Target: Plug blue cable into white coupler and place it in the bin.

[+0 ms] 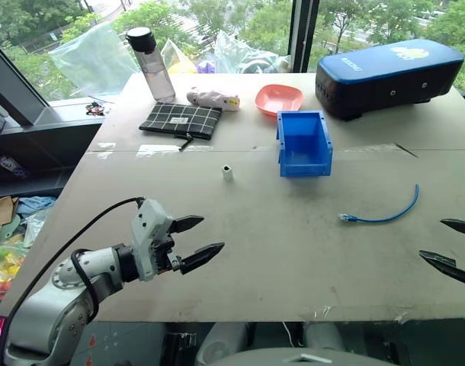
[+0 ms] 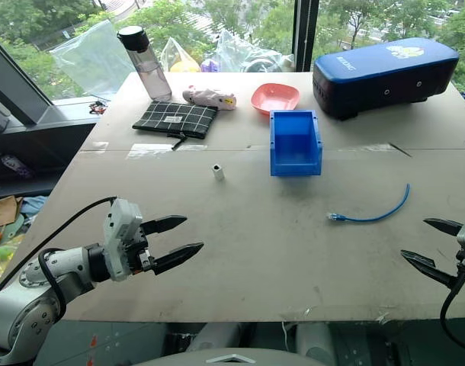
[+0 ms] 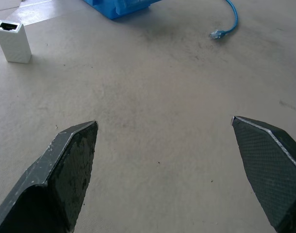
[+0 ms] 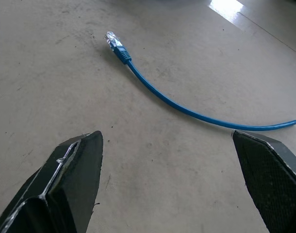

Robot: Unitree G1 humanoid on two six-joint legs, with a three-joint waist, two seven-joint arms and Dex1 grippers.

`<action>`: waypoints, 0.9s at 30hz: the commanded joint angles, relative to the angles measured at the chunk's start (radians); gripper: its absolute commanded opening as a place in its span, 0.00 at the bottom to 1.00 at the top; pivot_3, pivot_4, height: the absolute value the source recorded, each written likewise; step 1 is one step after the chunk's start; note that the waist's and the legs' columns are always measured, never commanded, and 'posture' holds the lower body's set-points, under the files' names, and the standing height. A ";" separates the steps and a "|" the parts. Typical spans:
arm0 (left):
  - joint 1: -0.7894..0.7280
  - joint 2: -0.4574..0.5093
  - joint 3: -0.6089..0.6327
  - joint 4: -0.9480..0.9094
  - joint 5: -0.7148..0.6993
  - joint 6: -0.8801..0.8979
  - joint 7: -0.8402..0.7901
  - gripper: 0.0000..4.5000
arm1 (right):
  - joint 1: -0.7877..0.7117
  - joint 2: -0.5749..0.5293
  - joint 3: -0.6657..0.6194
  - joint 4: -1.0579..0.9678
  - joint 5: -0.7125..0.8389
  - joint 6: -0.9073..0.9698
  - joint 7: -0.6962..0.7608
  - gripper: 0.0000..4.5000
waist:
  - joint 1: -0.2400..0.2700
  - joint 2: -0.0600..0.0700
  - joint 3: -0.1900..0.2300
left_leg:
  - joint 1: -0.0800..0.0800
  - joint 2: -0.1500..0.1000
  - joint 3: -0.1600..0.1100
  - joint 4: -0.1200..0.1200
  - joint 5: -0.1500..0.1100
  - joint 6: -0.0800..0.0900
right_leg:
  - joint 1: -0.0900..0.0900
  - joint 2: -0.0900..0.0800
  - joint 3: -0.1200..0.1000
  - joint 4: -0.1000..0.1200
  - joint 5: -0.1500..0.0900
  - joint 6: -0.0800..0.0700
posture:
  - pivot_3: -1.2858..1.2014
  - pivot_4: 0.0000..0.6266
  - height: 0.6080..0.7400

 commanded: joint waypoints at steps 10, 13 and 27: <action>-0.095 0.006 -0.075 -0.087 -0.045 -0.029 -0.016 1.00 | -0.338 -0.144 0.275 -0.192 0.072 0.399 -0.116 0.96 | 0.000 0.000 0.001 | -0.001 0.002 0.004 0.001 0.001 -0.002 | 0.000 0.001 0.000 -0.003 0.000 0.000 | 0.52 0.24 1.00; -0.097 0.021 -0.100 -0.116 -0.041 -0.035 -0.031 1.00 | -0.456 -0.164 0.418 -0.117 0.003 0.382 -0.076 0.96 | 0.001 -0.001 0.001 | -0.002 0.002 0.005 0.001 0.001 -0.002 | 0.000 0.001 0.000 -0.005 0.000 0.000 | 0.52 0.24 1.00; -0.005 0.040 -0.114 -0.194 -0.003 -0.095 -0.006 1.00 | -0.725 -0.057 0.796 0.220 -0.228 0.309 0.037 0.44 | -0.009 -0.002 0.001 | 0.001 0.007 0.007 0.001 0.000 -0.001 | 0.006 0.003 -0.001 -0.010 0.001 0.000 | 0.52 0.24 1.00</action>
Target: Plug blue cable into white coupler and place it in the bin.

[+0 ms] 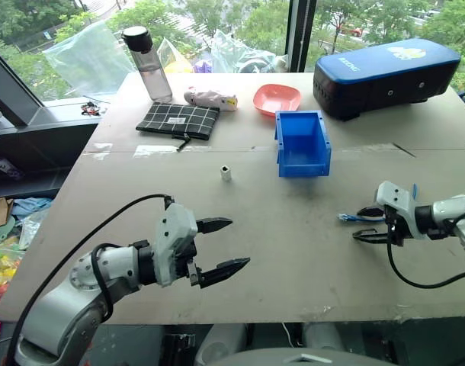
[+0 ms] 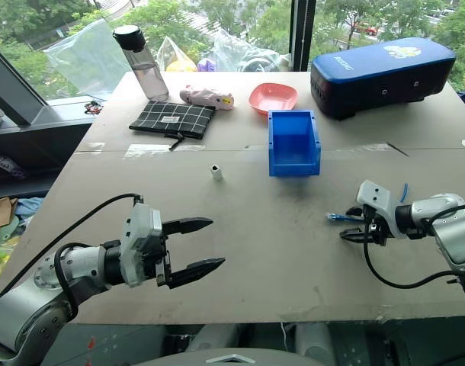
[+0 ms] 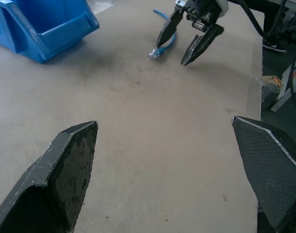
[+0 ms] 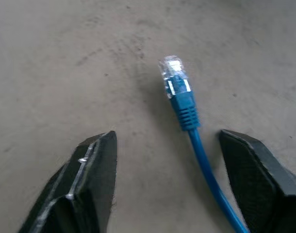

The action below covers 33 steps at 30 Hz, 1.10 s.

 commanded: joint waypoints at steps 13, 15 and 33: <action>-0.029 0.007 0.040 -0.055 -0.057 0.028 0.091 1.00 | -0.057 0.224 0.109 -0.213 -0.049 0.090 -0.059 0.01 | -0.040 0.001 0.001 | 0.012 0.014 0.002 -0.001 -0.010 -0.007 | 0.011 0.014 0.002 -0.003 0.000 -0.001 | 0.52 0.24 1.00; -0.038 0.012 0.040 -0.035 -0.033 0.012 0.086 1.00 | -0.114 0.279 0.167 -0.241 -0.077 0.139 -0.075 0.01 | -0.041 0.003 0.002 | 0.012 0.017 0.001 0.000 -0.011 -0.008 | 0.010 0.016 0.001 -0.003 0.000 -0.001 | 0.52 0.24 1.00; -0.367 -0.004 -0.348 0.324 0.300 -0.082 -0.011 1.00 | -0.008 0.204 -0.004 -0.370 0.056 0.036 0.000 0.77 | -0.004 0.008 0.005 | 0.011 0.017 0.000 -0.001 -0.012 -0.008 | 0.009 0.017 -0.001 -0.006 0.001 -0.003 | 0.52 0.24 1.00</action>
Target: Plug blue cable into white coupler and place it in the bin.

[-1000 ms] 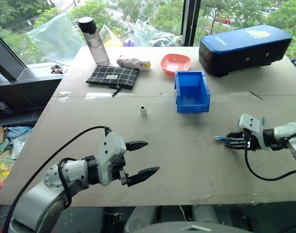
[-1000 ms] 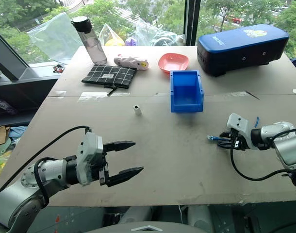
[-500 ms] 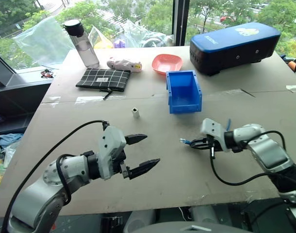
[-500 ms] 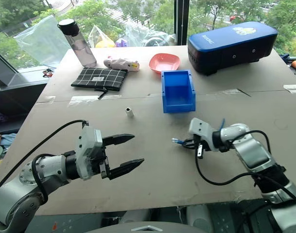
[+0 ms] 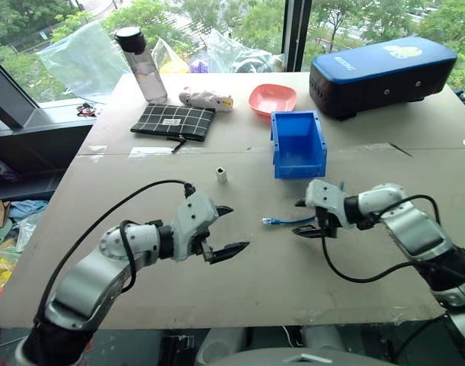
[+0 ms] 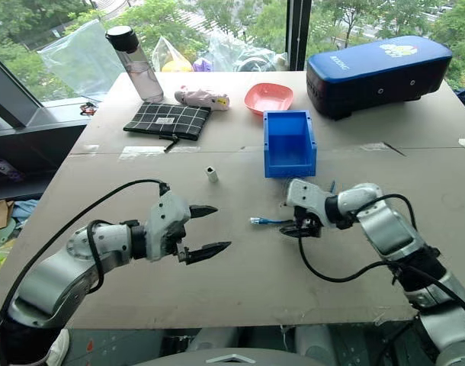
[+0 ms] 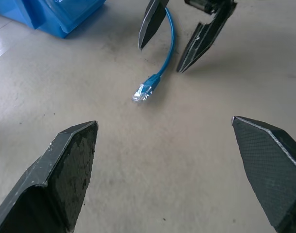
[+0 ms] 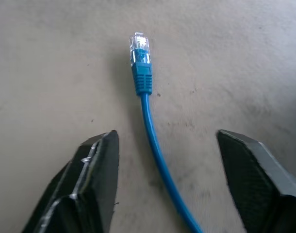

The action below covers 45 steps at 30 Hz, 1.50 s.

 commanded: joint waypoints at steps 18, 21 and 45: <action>-0.343 -0.249 -0.294 0.570 0.291 -0.271 -0.227 0.44 | 0.760 -0.007 -0.516 -0.506 0.214 -0.134 -0.194 0.79 | 0.003 -0.001 -0.001 | 0.001 0.000 0.000 0.004 -0.001 0.001 | 0.002 0.001 0.001 0.001 0.000 0.001 | 0.52 0.24 1.00; -0.340 -0.251 -0.288 0.581 0.294 -0.288 -0.253 0.15 | 0.756 0.026 -0.478 -0.529 0.256 -0.061 -0.253 0.79 | 0.003 -0.001 -0.001 | 0.001 0.000 0.000 0.004 -0.001 0.001 | 0.002 0.001 0.001 0.001 0.000 0.001 | 0.52 0.24 1.00; -0.347 -0.296 0.144 0.206 -0.506 0.532 -0.143 0.00 | 0.385 0.466 -0.422 -0.393 1.255 0.359 -0.829 0.50 | -0.013 0.000 -0.001 | 0.001 0.001 -0.001 0.002 -0.001 0.001 | 0.000 0.002 0.001 0.002 0.000 0.000 | 0.52 0.24 1.00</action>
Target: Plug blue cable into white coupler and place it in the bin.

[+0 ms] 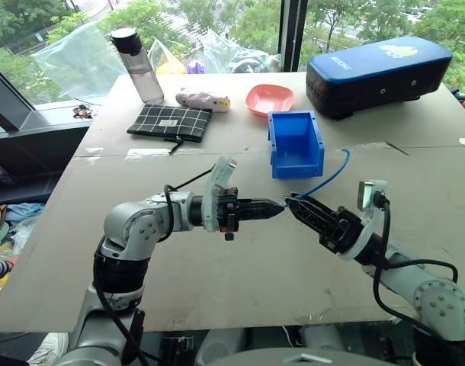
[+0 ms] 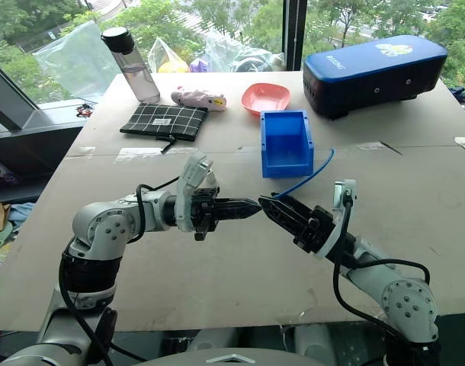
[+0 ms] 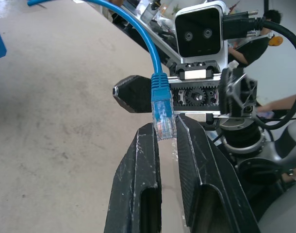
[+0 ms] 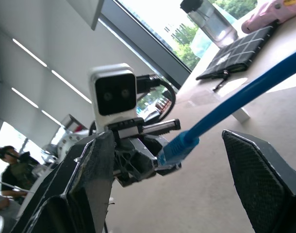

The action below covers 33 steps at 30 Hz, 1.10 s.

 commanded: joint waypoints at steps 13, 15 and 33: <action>-0.027 -0.067 0.084 -0.035 -0.190 0.067 0.156 0.00 | -0.041 -0.061 0.036 -0.010 0.136 -0.058 -0.036 0.01 | 0.000 0.000 0.000 | 0.000 0.000 0.001 0.000 0.000 0.000 | 0.000 0.000 0.000 0.000 0.000 0.000 | 0.52 0.24 1.00; -0.026 -0.077 0.090 -0.035 -0.189 0.055 0.182 0.00 | -0.046 -0.069 0.032 -0.009 0.152 -0.070 -0.042 0.01 | 0.000 0.000 0.000 | 0.000 0.000 0.000 0.000 0.000 0.000 | 0.000 0.000 0.000 0.000 0.000 0.000 | 0.52 0.24 1.00; 0.382 0.060 0.122 -0.257 0.442 -0.556 0.415 0.87 | -0.371 -0.286 -0.036 0.192 -0.052 -0.103 0.205 0.00 | 0.007 0.002 0.000 | 0.000 0.001 0.003 -0.001 0.000 0.000 | 0.000 0.000 0.002 -0.001 0.000 0.000 | 0.52 0.24 1.00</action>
